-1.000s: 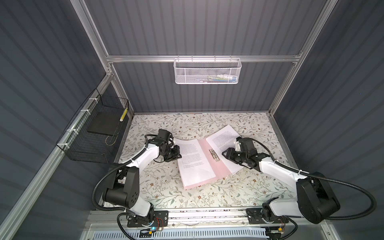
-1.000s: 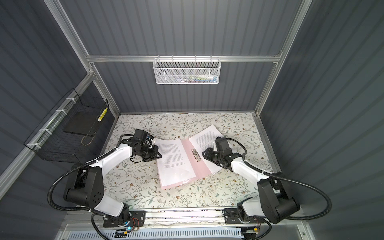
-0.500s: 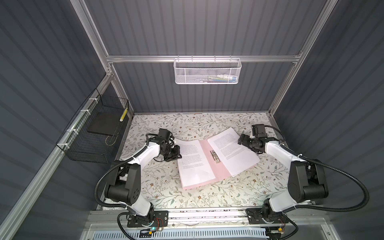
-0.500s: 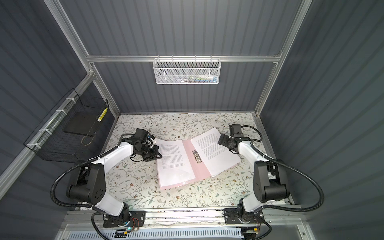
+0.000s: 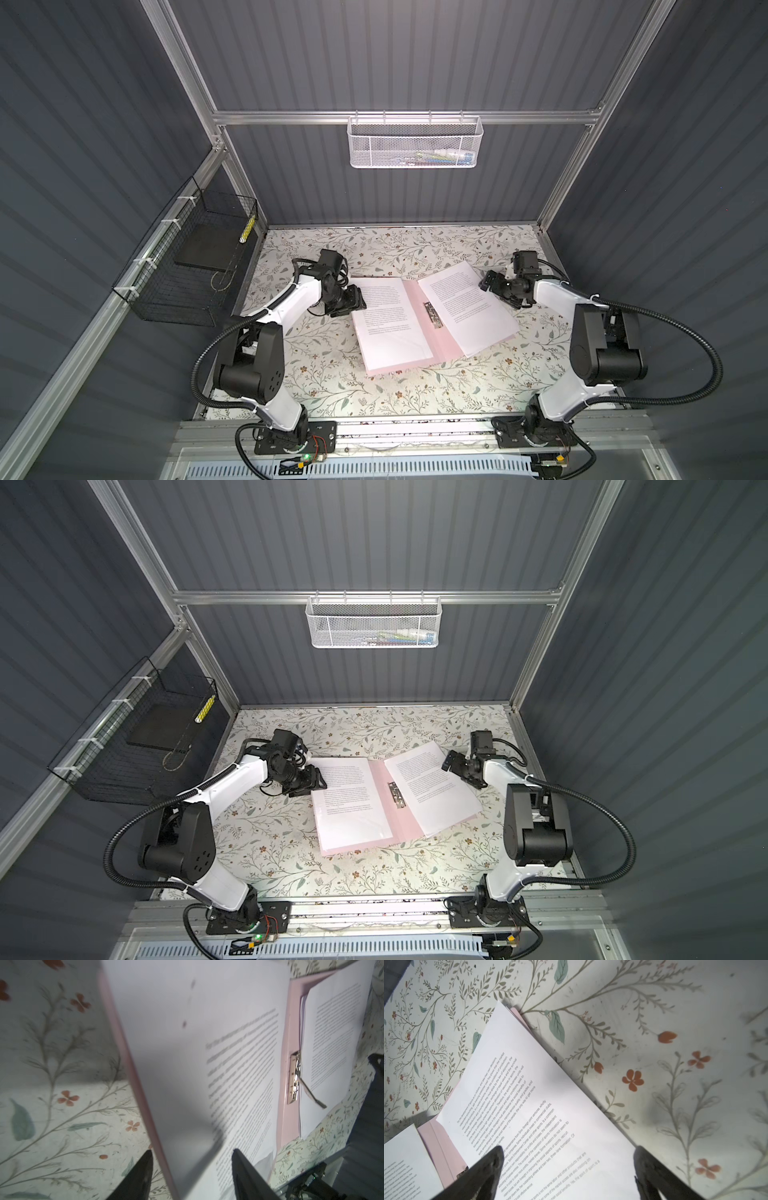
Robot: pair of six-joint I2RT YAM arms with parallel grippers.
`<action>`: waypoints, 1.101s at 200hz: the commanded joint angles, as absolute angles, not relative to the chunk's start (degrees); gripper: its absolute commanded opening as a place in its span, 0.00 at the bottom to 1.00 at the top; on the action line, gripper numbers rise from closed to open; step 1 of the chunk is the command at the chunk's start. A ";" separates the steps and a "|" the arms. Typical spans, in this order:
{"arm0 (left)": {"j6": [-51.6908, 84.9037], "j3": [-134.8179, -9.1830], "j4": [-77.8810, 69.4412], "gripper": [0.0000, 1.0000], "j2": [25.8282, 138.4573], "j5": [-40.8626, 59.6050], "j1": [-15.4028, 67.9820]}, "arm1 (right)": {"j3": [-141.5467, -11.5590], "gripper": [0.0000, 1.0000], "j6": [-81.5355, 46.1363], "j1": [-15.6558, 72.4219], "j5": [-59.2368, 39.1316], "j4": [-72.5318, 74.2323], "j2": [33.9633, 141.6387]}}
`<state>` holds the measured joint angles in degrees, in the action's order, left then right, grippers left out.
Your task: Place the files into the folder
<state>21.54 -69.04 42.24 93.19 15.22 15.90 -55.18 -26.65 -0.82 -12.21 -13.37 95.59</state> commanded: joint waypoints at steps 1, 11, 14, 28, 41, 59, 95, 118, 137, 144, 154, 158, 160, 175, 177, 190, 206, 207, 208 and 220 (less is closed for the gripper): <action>22.13 -75.17 48.99 0.65 89.11 3.61 15.47 | -52.62 0.96 -27.94 -1.65 -13.73 -12.87 93.75; 22.29 -77.07 48.77 0.67 85.69 4.46 15.96 | -51.22 0.96 -28.07 -2.06 -12.64 -12.25 92.68; 22.36 -77.78 48.83 0.67 84.90 4.63 16.54 | -50.83 0.96 -28.07 -2.15 -12.37 -12.09 92.29; 22.17 -84.31 52.29 0.69 83.63 1.70 22.81 | -49.63 0.97 -28.04 -2.62 -12.13 -11.46 91.08; 22.94 -87.92 53.76 0.65 84.81 3.91 29.80 | -49.24 0.97 -28.23 -2.94 -11.50 -11.26 90.64; 28.04 -85.42 46.95 0.57 86.03 11.20 39.01 | -48.81 0.97 -29.56 -3.75 -12.00 -10.00 90.70; 36.56 -75.44 31.69 0.54 90.36 18.23 52.46 | -48.30 0.96 -30.05 -3.94 -13.18 -8.95 91.05; 41.44 -70.48 21.71 0.54 94.67 24.60 55.88 | -48.16 0.96 -30.31 -3.91 -13.79 -8.63 91.23; 46.23 -67.60 13.06 0.53 98.08 27.22 56.16 | -48.16 0.96 -30.70 -3.96 -14.46 -8.26 91.32; 47.42 -66.99 10.21 0.55 98.76 27.25 56.17 | -48.16 0.96 -30.84 -3.96 -14.68 -8.10 91.40; 48.38 -66.97 7.41 0.63 99.79 26.43 56.21 | -48.16 0.97 -30.82 -3.96 -14.90 -7.96 91.41; 48.51 -67.22 6.88 0.67 100.25 25.96 56.21 | -48.16 0.97 -30.80 -3.96 -14.90 -7.95 91.45; 48.60 -67.41 6.75 0.69 100.56 25.65 56.17 | -48.12 0.97 -30.79 -3.96 -14.93 -7.99 91.46; 50.10 -68.43 5.14 0.76 103.33 24.16 55.90 | -48.13 0.97 -30.90 -3.96 -15.02 -8.12 91.45; 50.58 -68.52 4.87 0.77 103.68 24.08 55.72 | -48.13 0.97 -30.86 -3.91 -15.14 -8.16 91.42; 53.12 -67.88 0.83 0.81 106.00 24.17 55.06 | -48.08 0.97 -30.99 -3.96 -15.28 -8.17 91.07; 55.32 -67.64 -2.66 0.83 108.24 23.92 53.80 | -48.16 0.97 -31.08 -4.04 -15.29 -8.35 90.49; 55.44 -67.66 -2.87 0.83 108.39 23.91 53.71 | -48.16 0.97 -31.10 -4.04 -15.29 -8.35 90.46; 55.54 -67.76 -3.06 0.83 108.51 23.95 53.62 | -48.16 0.97 -31.11 -4.04 -15.29 -8.39 90.45; 56.80 -67.94 -5.87 0.84 110.13 24.48 52.39 | -48.33 0.98 -31.30 -4.21 -15.25 -8.48 89.97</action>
